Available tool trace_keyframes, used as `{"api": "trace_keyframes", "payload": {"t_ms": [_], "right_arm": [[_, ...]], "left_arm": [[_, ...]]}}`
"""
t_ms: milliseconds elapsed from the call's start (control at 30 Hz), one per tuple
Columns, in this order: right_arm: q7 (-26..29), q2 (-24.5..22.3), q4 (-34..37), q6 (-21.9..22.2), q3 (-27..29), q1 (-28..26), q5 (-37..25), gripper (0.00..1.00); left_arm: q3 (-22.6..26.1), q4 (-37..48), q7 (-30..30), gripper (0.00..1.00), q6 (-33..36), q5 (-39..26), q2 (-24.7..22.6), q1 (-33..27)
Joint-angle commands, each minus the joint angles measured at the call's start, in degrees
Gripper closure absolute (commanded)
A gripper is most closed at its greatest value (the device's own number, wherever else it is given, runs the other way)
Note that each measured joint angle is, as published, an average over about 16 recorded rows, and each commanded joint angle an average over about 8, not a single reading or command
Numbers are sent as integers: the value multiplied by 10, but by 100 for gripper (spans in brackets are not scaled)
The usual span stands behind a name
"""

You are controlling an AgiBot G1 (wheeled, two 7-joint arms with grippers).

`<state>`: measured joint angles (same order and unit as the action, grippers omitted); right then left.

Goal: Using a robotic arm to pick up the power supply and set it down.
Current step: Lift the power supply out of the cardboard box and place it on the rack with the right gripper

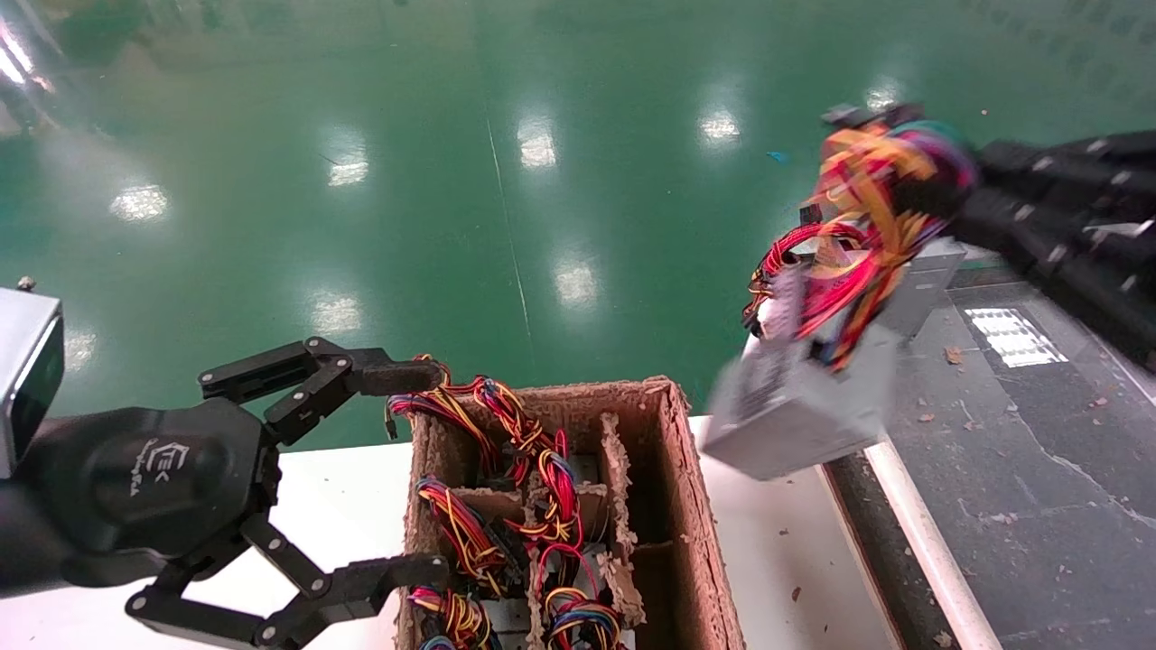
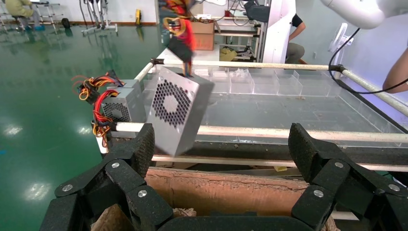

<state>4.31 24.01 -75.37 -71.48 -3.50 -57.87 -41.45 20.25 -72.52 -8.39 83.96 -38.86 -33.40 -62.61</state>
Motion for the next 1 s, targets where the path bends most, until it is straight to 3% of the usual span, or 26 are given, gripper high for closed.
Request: {"api": "trace_keyframes", "payload": {"t_ms": [33,300,567,767,1000], "right_arm": [[-6,-14,4,22,10,5,-11,100],[-28,-37,39,88,22,31,-58,100],[-50,-21,96,131,9,23,-100,100],[-64,3,147,148,-16,-17,-141,100],[-79,44,232,146,-61,-106,-203,100]], "left_arm": [[0,0,0,0,0,0,0,0],[0,0,0,0,0,0,0,0],[0,0,0,0,0,0,0,0],[0,0,0,0,0,0,0,0],[0,0,0,0,0,0,0,0]]}}
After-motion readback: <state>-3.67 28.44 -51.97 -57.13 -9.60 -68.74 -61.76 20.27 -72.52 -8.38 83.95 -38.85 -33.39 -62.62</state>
